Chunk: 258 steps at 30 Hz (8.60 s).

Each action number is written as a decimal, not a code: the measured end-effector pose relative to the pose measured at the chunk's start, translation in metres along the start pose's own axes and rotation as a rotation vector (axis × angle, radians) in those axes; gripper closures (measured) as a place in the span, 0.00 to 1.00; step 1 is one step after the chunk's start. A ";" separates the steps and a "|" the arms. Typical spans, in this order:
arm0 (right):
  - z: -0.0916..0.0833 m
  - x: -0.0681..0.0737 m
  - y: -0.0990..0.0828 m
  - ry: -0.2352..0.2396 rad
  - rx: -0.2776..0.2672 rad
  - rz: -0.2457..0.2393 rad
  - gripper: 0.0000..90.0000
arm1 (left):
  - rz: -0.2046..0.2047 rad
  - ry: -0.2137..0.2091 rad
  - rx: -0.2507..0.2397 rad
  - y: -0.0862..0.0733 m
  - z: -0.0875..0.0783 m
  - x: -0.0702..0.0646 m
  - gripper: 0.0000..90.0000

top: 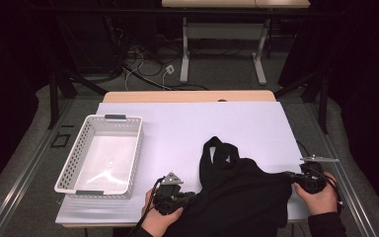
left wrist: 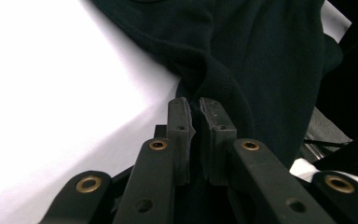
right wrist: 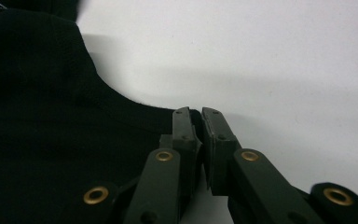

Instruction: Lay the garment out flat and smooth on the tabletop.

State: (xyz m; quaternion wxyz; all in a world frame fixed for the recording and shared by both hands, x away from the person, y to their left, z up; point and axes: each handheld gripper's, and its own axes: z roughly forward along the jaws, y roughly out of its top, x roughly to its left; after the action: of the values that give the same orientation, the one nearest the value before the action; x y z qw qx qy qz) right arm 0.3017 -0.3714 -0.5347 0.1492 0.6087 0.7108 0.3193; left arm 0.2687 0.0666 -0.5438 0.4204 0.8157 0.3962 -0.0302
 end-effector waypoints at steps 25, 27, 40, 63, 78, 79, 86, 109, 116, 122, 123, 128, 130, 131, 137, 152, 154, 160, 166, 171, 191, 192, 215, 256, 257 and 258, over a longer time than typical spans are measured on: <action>0.001 0.001 0.000 0.003 0.003 0.000 0.94 | -0.053 -0.007 -0.013 0.005 0.001 0.025 0.78; 0.001 0.001 0.000 0.003 0.003 0.000 0.94 | -0.045 -0.005 -0.003 0.005 0.005 0.025 0.75; 0.002 0.001 0.000 0.004 0.001 -0.002 0.94 | -0.050 -0.005 0.014 0.008 0.004 0.017 0.98; -0.001 0.003 0.002 0.016 -0.020 -0.001 0.94 | -0.050 0.199 -0.190 0.036 -0.070 0.050 0.99; -0.011 0.033 0.016 0.153 -0.112 -0.066 0.94 | -0.032 0.376 -0.276 0.049 -0.127 0.055 1.00; -0.011 0.036 0.017 0.158 -0.115 -0.072 0.94 | -0.032 0.380 -0.277 0.049 -0.128 0.056 1.00; -0.018 0.028 0.026 0.113 -0.145 -0.071 0.95 | -0.038 0.341 -0.254 0.049 -0.114 0.060 0.99; -0.031 -0.006 0.069 -0.002 -0.174 -0.071 0.95 | -0.041 0.335 -0.204 0.090 -0.066 0.080 0.99; -0.015 0.000 0.067 0.020 -0.148 -0.069 0.95 | -0.031 0.378 -0.169 0.090 -0.057 0.082 0.99; -0.005 0.005 0.064 0.029 -0.126 -0.074 0.94 | -0.051 0.360 -0.176 0.088 -0.054 0.080 0.99; -0.004 0.006 0.064 0.029 -0.125 -0.077 0.94 | -0.050 0.364 -0.175 0.087 -0.053 0.079 0.99; 0.002 0.008 0.060 0.033 -0.107 -0.070 0.93 | -0.032 0.373 -0.189 0.084 -0.048 0.076 0.94; 0.003 0.010 0.057 0.034 -0.099 -0.070 0.89 | -0.032 0.366 -0.201 0.081 -0.048 0.074 0.85; 0.003 0.010 0.056 0.035 -0.101 -0.076 0.87 | -0.040 0.349 -0.202 0.079 -0.048 0.072 0.83; -0.006 0.013 0.044 0.026 -0.135 -0.086 0.69 | -0.012 0.328 -0.175 0.063 -0.049 0.059 0.72; -0.023 0.040 0.003 0.031 -0.105 -0.166 0.58 | -0.053 0.245 -0.172 0.000 -0.051 0.036 0.53; -0.023 0.042 -0.003 0.034 -0.103 -0.167 0.58 | -0.053 0.244 -0.162 -0.006 -0.050 0.035 0.52; -0.023 0.042 -0.019 0.019 -0.082 -0.173 0.59 | -0.105 0.238 -0.134 -0.023 -0.046 0.036 0.52; -0.026 0.030 -0.037 0.003 -0.041 -0.122 0.60 | -0.095 0.244 -0.084 -0.036 -0.043 0.029 0.56; -0.027 0.022 -0.048 0.009 -0.010 -0.103 0.63 | -0.034 0.274 -0.033 -0.044 -0.035 0.017 0.59; -0.024 0.034 -0.050 0.065 0.095 -0.118 0.99 | -0.047 0.274 0.049 -0.038 -0.032 0.009 0.99; -0.024 0.033 -0.050 0.064 0.096 -0.117 0.99 | -0.043 0.277 0.059 -0.038 -0.034 0.009 1.00; -0.024 0.049 -0.048 0.112 0.122 -0.181 1.00 | -0.122 0.356 0.051 -0.062 -0.086 0.012 1.00; -0.024 0.071 0.031 0.149 -0.050 -0.261 0.67 | 0.051 0.238 -0.054 0.050 -0.039 0.027 0.53; -0.022 0.074 0.035 0.153 -0.044 -0.269 0.67 | 0.054 0.237 -0.056 0.055 -0.038 0.028 0.52; -0.019 0.077 0.039 0.159 -0.042 -0.278 0.66 | 0.063 0.237 -0.059 0.060 -0.037 0.029 0.51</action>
State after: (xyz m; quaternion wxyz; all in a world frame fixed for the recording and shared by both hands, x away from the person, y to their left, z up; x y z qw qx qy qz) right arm 0.3038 -0.3007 -0.4820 0.1479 0.4741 0.7908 0.3578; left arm 0.3179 0.0907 -0.4912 0.3951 0.8130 0.4179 0.0911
